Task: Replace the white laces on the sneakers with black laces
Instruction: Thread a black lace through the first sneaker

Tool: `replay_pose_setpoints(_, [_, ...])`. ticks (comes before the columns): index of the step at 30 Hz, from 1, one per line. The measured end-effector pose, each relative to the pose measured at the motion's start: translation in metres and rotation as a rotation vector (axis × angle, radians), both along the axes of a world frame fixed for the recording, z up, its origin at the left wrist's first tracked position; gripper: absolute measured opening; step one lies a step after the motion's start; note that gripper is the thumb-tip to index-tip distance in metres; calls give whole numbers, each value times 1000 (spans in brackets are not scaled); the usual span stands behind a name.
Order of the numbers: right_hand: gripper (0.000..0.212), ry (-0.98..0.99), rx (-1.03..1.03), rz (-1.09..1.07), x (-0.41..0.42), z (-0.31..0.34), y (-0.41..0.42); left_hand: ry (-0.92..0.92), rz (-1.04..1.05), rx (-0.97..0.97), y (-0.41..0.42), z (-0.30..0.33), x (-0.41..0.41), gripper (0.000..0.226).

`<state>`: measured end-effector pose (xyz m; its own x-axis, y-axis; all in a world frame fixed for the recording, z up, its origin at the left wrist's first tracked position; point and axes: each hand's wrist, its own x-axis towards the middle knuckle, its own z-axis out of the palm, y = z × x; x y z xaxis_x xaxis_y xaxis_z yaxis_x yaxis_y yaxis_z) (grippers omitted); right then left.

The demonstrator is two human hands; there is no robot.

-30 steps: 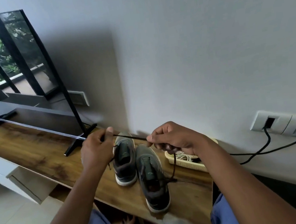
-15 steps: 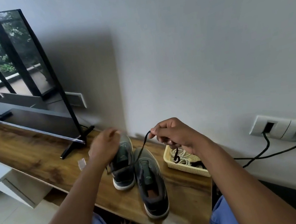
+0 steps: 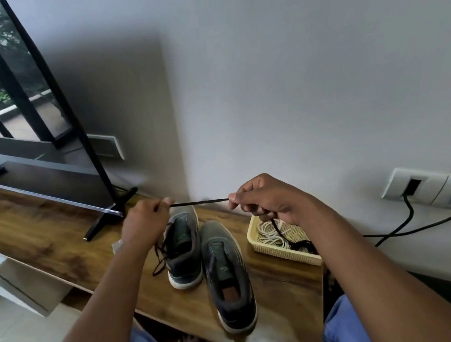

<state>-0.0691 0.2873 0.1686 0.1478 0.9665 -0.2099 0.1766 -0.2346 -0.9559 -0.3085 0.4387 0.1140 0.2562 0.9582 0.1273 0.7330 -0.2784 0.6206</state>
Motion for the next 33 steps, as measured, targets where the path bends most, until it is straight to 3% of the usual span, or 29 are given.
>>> replay_pose_setpoints(7, [29, 20, -44, -16, 15, -7, -1, 480, 247, -82, 8, -5, -17, 30])
replay_pose_setpoints(12, [20, 1, -57, -48, 13, -9, 5, 608, 216, -103, 9, -11, -23, 38])
replay_pose_setpoints(13, [18, -20, -58, -55, 10, -10, 7, 571, 166, -72, 9, -12, -19, 34])
replay_pose_setpoints(15, [18, -64, -62, -54, 0, -12, 15, 296, -22, -53, 1, -8, -3, 31])
replay_pose_setpoints(17, [18, -90, -63, -54, -16, -16, 24, -148, -242, -223, -18, -1, 17, 38])
replay_pose_setpoints(19, [18, -84, -49, -80, -30, -18, 33, -413, -414, -398, -37, 3, 37, 47])
replay_pose_setpoints(22, [21, -37, -21, -99, -37, -23, 43, -372, -480, -248, -45, -3, 51, 47])
replay_pose_setpoints(27, [21, -43, -43, -53, -26, -37, 43, -91, -276, 18, -23, -14, 41, 45])
replay_pose_setpoints(31, [14, -108, -85, -83, -12, -53, 42, 31, -205, 70, -10, -23, 32, 43])
replay_pose_setpoints(33, [11, -42, -93, -92, -7, -58, 44, 108, -139, 93, -2, -28, 25, 40])
